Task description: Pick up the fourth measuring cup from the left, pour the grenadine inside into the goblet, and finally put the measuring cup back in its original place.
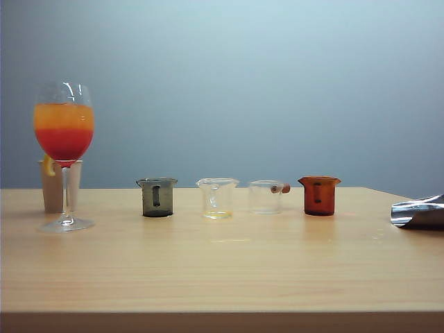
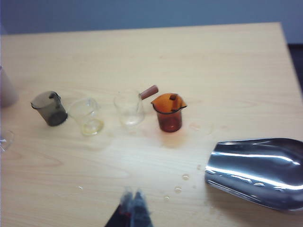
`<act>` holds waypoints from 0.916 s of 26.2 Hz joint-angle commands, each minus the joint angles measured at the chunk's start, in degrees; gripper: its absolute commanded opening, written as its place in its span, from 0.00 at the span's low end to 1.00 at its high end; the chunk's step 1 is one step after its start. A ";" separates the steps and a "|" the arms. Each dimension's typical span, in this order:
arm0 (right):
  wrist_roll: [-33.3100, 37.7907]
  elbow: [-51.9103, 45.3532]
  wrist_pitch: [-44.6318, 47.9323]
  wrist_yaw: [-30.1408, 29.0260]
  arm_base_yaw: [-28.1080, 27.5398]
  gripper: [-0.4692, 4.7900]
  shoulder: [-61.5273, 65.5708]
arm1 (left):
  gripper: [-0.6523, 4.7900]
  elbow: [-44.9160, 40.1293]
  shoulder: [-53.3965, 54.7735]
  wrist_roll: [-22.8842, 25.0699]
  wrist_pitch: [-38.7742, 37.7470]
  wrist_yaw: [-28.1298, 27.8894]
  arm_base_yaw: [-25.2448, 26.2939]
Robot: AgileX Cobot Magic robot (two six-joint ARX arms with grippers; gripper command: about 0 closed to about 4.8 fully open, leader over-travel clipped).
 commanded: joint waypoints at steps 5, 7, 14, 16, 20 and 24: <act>0.59 -5.35 -8.33 6.49 -1.33 0.08 -22.97 | 0.12 -1.92 -7.13 -0.20 0.72 2.62 0.37; 0.57 -7.10 -9.97 6.40 -1.33 0.08 -26.45 | 0.12 -5.20 -12.87 -0.20 2.19 2.71 1.75; 0.26 -22.08 5.31 5.14 -1.22 0.08 -26.58 | 0.12 -26.27 -32.15 -0.22 6.73 2.69 9.99; 0.24 -27.28 11.63 3.74 -1.27 0.08 -26.58 | 0.12 -32.11 -35.65 -0.20 10.75 2.40 10.14; 0.15 -31.85 15.72 4.13 -1.49 0.08 -26.51 | 0.12 -38.10 -40.41 -0.22 12.50 2.47 10.14; -0.11 -35.63 16.76 3.85 -3.78 0.08 -26.38 | 0.12 -47.23 -46.14 -0.22 12.83 2.43 10.14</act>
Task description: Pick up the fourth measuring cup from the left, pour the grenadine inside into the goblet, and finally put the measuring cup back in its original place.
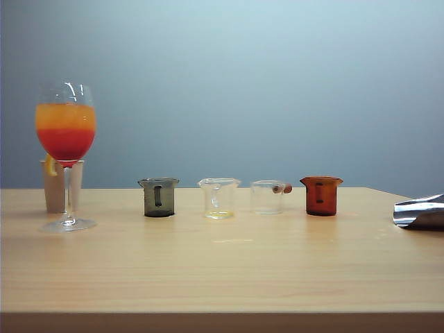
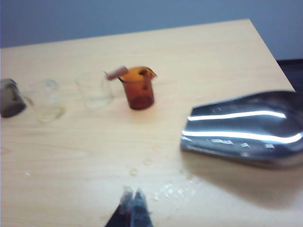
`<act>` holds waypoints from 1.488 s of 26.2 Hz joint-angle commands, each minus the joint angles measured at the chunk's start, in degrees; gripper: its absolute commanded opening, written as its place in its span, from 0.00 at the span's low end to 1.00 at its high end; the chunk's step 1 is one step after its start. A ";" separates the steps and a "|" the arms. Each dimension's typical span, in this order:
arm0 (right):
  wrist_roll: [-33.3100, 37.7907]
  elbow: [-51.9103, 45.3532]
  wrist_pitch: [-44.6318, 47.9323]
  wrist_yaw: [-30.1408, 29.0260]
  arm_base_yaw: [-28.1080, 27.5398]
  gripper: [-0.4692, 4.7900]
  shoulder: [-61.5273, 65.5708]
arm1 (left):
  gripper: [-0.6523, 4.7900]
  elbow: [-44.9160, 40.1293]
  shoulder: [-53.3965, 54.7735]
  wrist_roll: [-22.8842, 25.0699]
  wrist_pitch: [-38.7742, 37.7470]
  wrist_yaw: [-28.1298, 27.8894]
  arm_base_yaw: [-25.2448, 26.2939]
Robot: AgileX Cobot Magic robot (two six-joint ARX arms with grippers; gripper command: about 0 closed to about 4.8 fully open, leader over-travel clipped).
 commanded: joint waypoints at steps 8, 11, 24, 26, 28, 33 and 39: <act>-0.42 -3.93 9.99 -0.17 -8.87 0.08 0.15 | 0.12 -10.29 -6.86 -0.63 7.32 0.24 0.04; -0.39 -3.89 12.96 -0.59 -10.43 0.08 0.07 | 0.12 -10.67 -6.80 -0.63 8.57 0.26 0.04; -0.39 -3.91 14.10 2.69 -10.86 0.28 -0.13 | 0.12 -13.99 -6.80 -0.63 20.41 0.26 0.04; -0.37 -3.93 13.92 2.69 -10.86 0.28 -0.15 | 0.12 -13.99 -6.80 -0.63 20.41 0.24 0.04; -0.37 -3.93 13.88 2.69 -10.86 0.28 -0.15 | 0.12 -13.99 -6.80 -0.63 20.41 0.24 0.04; -0.37 -4.02 13.88 2.51 -12.09 0.28 -0.44 | 0.12 -13.99 -6.80 -0.63 20.39 0.24 0.04; -0.37 -4.92 10.95 2.49 -16.48 0.28 -0.42 | 0.12 -13.99 -6.80 -0.63 20.39 0.24 0.04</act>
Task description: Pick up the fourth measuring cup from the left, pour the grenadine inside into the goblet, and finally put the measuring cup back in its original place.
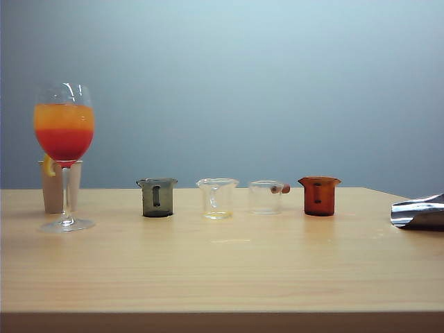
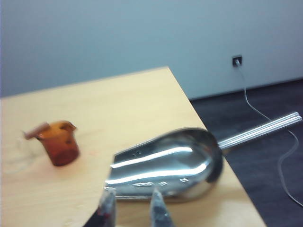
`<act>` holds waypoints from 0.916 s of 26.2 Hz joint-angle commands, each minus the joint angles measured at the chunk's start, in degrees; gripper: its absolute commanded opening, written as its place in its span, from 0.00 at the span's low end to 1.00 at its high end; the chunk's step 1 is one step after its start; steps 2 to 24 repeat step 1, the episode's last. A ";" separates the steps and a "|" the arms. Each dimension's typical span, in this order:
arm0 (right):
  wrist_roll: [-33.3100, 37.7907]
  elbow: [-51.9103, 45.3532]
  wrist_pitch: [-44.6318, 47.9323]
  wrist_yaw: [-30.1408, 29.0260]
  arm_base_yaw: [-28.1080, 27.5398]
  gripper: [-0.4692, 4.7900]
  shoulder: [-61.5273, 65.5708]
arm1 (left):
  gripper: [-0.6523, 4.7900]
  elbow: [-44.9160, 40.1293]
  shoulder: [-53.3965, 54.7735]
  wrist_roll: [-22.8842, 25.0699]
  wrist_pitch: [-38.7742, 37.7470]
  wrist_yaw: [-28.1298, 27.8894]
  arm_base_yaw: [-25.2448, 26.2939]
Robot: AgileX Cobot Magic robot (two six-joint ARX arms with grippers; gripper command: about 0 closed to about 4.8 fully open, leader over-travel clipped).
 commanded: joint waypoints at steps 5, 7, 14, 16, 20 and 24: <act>0.07 -0.20 -2.45 0.07 -2.21 0.28 0.00 | 0.12 -0.11 0.00 0.04 0.37 0.15 0.04; 0.07 -0.20 -2.45 0.07 -2.21 0.28 0.00 | 0.12 -0.11 0.00 0.04 0.37 0.15 0.04; 0.07 -0.20 -2.45 0.07 -2.21 0.28 0.00 | 0.12 -0.11 0.00 0.04 0.37 0.15 0.04; 0.07 -0.20 -2.45 0.07 -2.21 0.28 0.00 | 0.12 -0.11 0.00 0.04 0.37 0.15 0.04; 0.07 -0.20 -2.45 0.07 -2.21 0.28 0.00 | 0.12 -0.11 0.00 0.04 0.37 0.15 0.04; 0.07 -0.20 -2.45 0.07 -2.21 0.28 0.00 | 0.12 -0.11 0.00 0.04 0.37 0.15 0.04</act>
